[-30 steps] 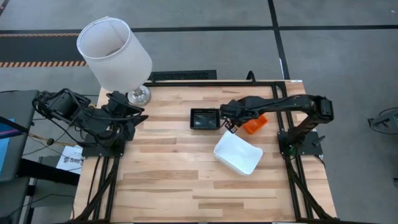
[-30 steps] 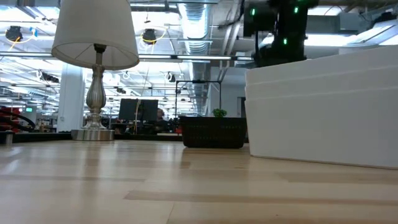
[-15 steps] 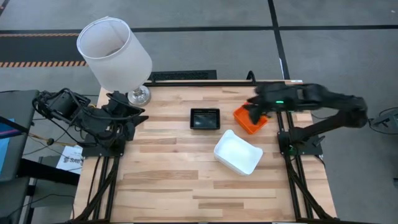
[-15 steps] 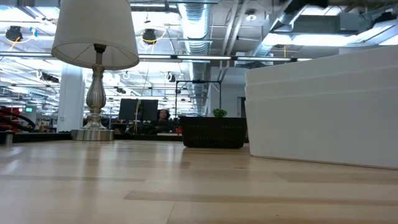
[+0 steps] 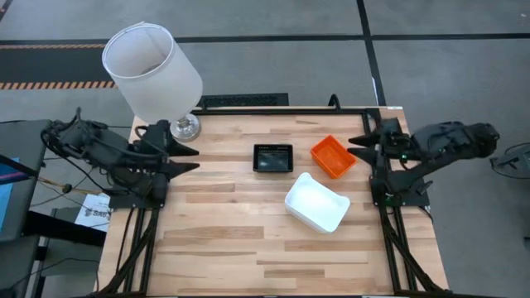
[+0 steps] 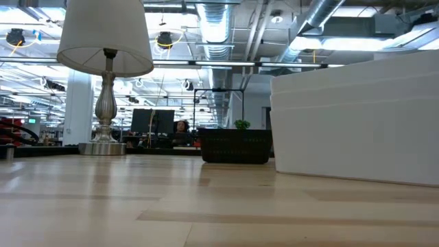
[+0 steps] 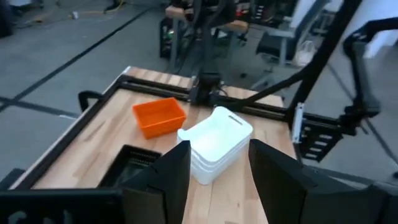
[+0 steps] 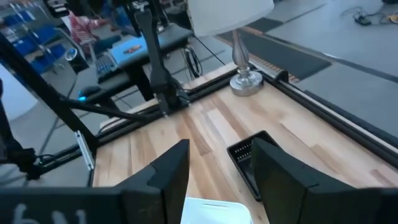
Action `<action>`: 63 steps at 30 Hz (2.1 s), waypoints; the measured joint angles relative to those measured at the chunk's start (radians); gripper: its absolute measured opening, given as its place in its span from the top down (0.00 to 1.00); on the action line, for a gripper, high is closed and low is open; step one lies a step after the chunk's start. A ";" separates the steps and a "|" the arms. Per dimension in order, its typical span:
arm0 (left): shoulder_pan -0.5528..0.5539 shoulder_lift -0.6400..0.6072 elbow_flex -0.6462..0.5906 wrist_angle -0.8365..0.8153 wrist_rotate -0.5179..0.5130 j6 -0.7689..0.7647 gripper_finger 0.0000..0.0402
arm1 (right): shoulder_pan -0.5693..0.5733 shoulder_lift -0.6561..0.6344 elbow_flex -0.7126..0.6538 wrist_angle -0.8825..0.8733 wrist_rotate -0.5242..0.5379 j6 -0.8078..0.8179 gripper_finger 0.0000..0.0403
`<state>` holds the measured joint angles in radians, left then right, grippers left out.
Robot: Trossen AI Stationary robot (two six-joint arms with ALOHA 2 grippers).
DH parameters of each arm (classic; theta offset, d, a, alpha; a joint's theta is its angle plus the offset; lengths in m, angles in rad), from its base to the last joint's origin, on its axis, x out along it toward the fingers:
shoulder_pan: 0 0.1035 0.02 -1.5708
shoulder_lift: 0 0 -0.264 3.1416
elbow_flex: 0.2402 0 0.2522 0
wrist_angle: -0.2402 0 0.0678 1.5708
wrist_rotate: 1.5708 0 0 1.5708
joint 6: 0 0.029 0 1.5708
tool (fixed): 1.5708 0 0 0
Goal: Stack baskets by color
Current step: Return to Home Position
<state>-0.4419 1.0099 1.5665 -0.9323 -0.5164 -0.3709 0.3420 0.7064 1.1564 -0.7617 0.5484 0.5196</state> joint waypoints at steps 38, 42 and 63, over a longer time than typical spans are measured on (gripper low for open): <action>-0.001 -1.010 -1.255 0.767 0.250 0.019 0.62 | 0.168 -0.703 -1.087 1.058 0.104 -0.233 0.53; 0.000 -1.006 -1.334 0.785 0.279 -0.008 0.62 | 0.169 -0.702 -1.148 1.111 0.104 -0.230 0.52; 0.000 -1.004 -1.555 0.996 0.262 -0.005 0.62 | 0.166 -0.697 -1.149 0.850 0.105 -0.164 0.53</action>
<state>-0.4420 0.0059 0.0113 0.0639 -0.2547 -0.3759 0.5083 0.0091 0.0078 0.0887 0.6533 0.3557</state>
